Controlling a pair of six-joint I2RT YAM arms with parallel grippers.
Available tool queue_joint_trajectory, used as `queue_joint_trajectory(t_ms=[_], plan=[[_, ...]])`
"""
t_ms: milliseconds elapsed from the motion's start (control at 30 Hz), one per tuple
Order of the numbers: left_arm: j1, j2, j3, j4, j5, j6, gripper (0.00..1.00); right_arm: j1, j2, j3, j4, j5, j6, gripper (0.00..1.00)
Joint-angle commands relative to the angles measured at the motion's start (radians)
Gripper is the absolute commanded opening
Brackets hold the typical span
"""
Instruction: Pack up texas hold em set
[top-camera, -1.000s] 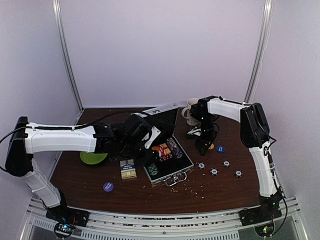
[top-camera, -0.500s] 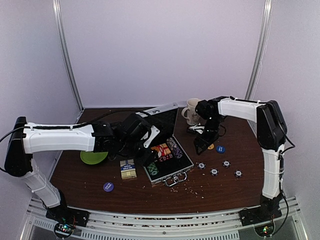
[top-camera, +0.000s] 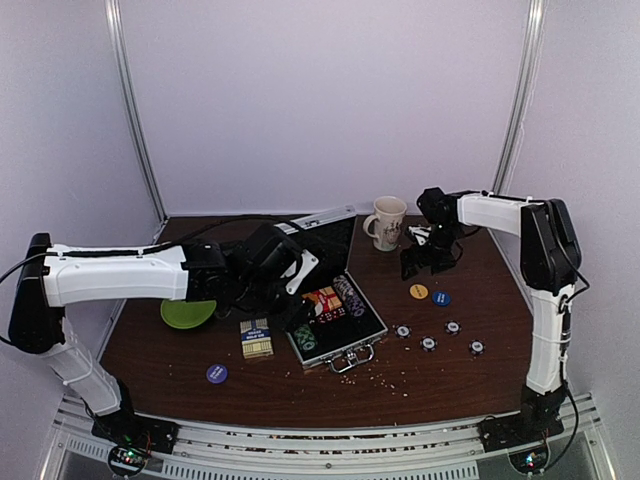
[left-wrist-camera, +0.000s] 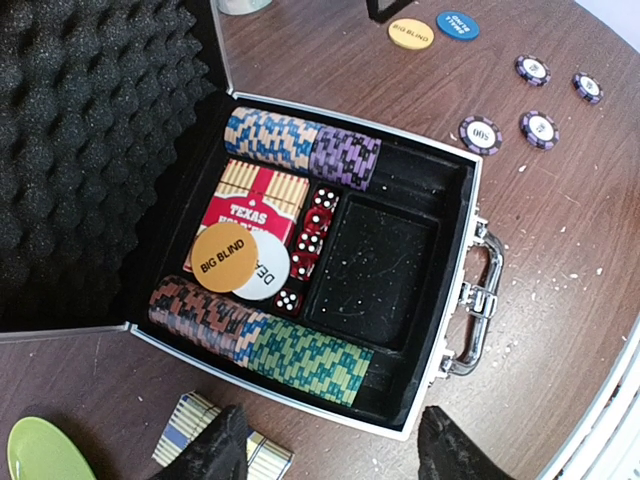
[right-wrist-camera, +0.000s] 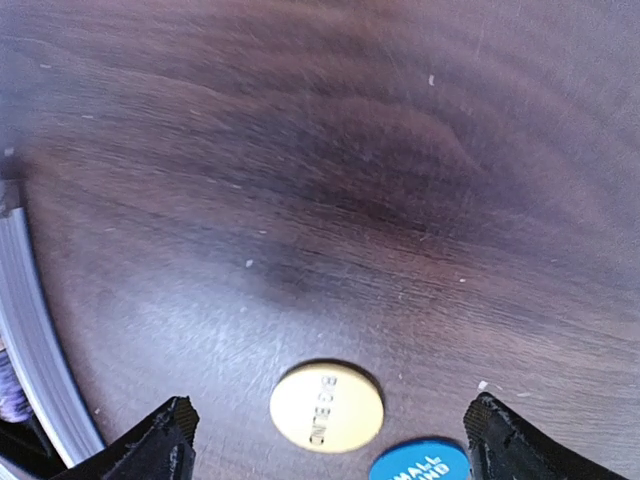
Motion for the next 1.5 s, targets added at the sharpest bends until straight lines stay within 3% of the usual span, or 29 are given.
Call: queue_joint_trajectory(t_ms=[0, 167, 367, 767, 1133, 1467], plan=[[-0.006, -0.026, 0.037, -0.016, 0.004, -0.013, 0.6, 0.004, 0.056, 0.03, -0.026, -0.025, 0.057, 0.95], [-0.006, -0.017, 0.044, -0.02, 0.002, -0.015, 0.6, 0.006, 0.112, 0.021, -0.062, -0.208, 0.053, 0.93], [-0.005, -0.012, 0.043, -0.023, -0.001, -0.014, 0.6, 0.044, 0.123, -0.031, -0.058, -0.265, 0.016, 0.9], [-0.005, -0.04, -0.013, -0.009, -0.028, -0.021, 0.6, 0.224, -0.057, -0.211, -0.012, -0.052, -0.08, 0.84], [-0.005, -0.047, -0.044, 0.017, -0.026, -0.012, 0.6, 0.207, -0.183, -0.221, 0.04, 0.224, -0.112, 0.83], [-0.006, -0.044, -0.046, 0.023, -0.021, -0.014, 0.6, 0.193, -0.141, -0.269, 0.021, 0.225, -0.123, 0.83]])
